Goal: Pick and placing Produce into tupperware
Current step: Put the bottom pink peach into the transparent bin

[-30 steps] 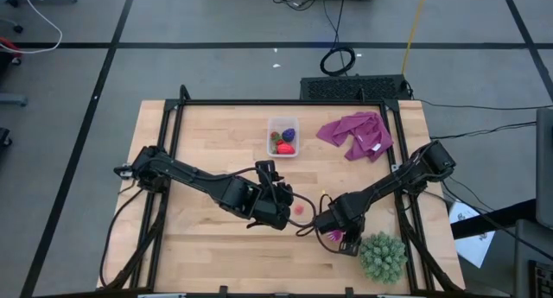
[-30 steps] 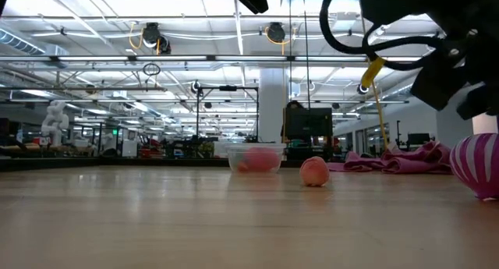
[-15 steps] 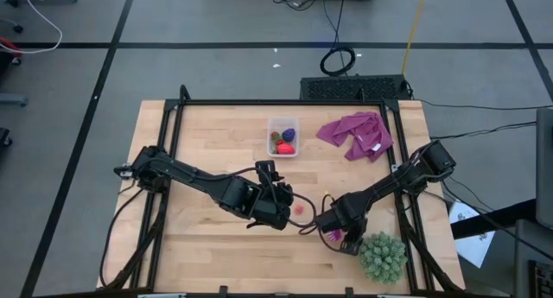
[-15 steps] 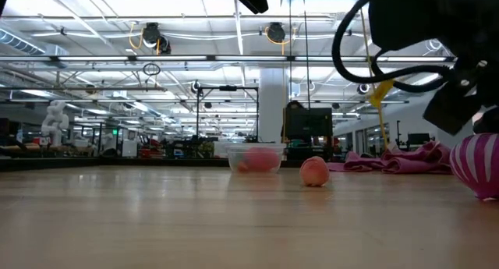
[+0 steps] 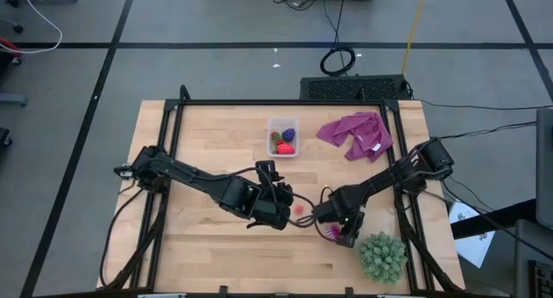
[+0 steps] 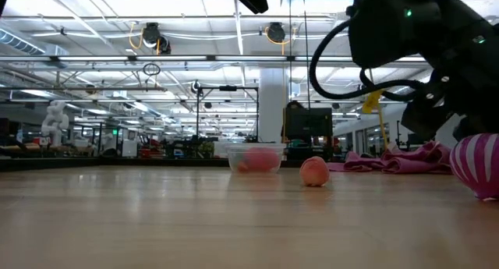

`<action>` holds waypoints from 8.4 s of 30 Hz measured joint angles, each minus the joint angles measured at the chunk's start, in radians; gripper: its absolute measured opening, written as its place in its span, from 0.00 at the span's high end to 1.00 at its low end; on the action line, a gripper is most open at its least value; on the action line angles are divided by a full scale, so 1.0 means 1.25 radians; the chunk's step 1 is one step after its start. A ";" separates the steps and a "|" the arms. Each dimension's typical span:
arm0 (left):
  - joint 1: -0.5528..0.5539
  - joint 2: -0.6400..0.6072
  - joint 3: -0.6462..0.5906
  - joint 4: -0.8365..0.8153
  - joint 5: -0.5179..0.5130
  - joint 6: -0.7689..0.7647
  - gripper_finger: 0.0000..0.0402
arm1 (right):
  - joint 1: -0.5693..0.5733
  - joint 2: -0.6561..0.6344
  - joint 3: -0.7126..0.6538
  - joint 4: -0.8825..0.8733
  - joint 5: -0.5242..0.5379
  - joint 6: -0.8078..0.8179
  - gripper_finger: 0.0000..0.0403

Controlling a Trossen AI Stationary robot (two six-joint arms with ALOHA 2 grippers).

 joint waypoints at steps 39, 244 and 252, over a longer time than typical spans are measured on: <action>0.051 0.000 0.000 -0.001 -0.004 0.047 0.44 | -0.148 0.000 0.000 -0.176 0.072 -0.164 0.64; 0.468 -0.005 0.000 -0.062 0.128 0.352 0.44 | -0.207 -0.443 -0.361 0.109 0.085 0.088 0.50; 0.468 -0.005 0.000 -0.062 0.128 0.349 0.44 | -0.207 -0.544 -0.361 0.114 0.121 0.153 0.51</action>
